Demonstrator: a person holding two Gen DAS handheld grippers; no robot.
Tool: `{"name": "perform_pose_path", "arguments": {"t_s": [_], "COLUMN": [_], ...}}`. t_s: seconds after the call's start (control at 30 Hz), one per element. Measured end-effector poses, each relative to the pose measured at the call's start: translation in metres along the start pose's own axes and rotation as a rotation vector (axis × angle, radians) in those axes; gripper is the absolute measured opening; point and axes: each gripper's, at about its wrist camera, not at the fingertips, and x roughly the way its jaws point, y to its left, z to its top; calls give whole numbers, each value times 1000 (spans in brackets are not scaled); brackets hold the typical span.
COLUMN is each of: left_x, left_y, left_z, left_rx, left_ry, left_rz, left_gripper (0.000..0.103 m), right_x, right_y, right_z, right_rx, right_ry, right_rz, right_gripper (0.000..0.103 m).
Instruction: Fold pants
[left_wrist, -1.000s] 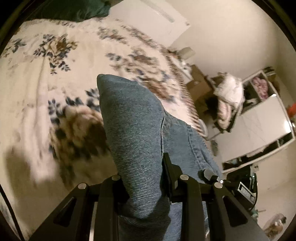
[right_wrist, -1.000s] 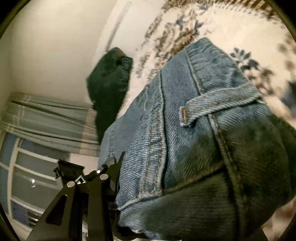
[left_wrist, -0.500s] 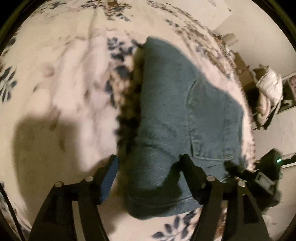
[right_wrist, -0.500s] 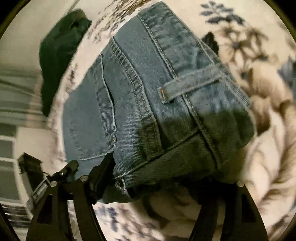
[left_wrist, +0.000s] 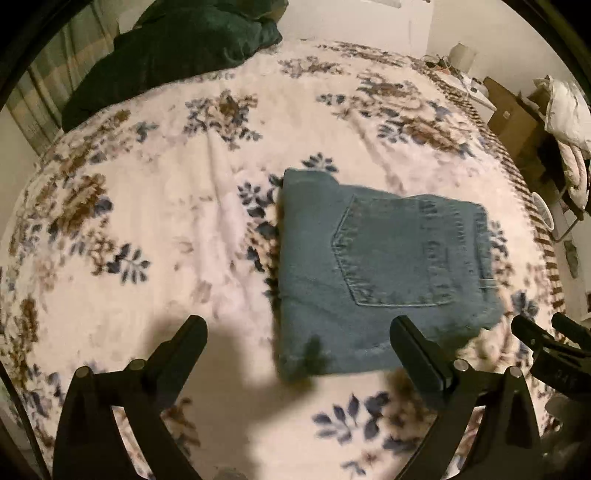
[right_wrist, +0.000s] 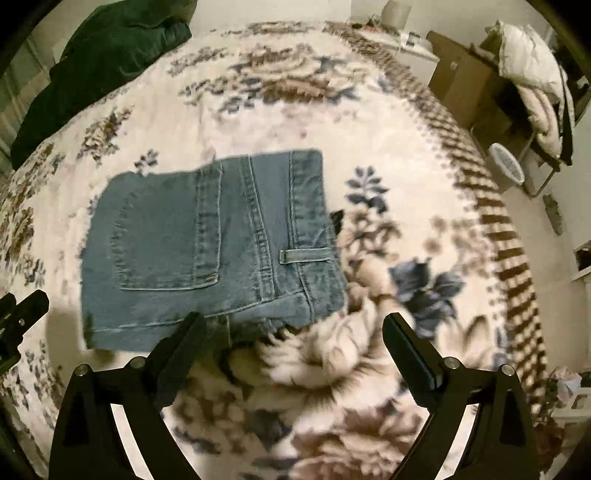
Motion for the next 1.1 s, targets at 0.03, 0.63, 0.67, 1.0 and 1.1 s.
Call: {"name": "perform_pose_path", "arguments": {"t_s": [0.03,0.63,0.67,1.0,1.1], "left_x": [-10,-276,-297,-437,-472], "left_y": [-2,-37,-38,-44,-48], "left_z": [0,-47,-50,-81,-94], "left_rx": [-1,16,15,3,16], "left_ry": [-7,-154,-170,-278,-312], "left_rz": [2,39,45,27,33], "left_gripper": [101,101,101,101,101], "right_x": [-10,-319,-346,-532,-570], "right_y": [-4,-62,-64,-70,-69], "right_z": [-2,-82,-88,-140,-156], "right_rx": [3,42,29,-56,-65], "right_ry": [-11,-160,-184,-348,-375], "right_rz": [-2,-2,-4,-17,-5], "right_gripper": [98,98,98,98,98]}}
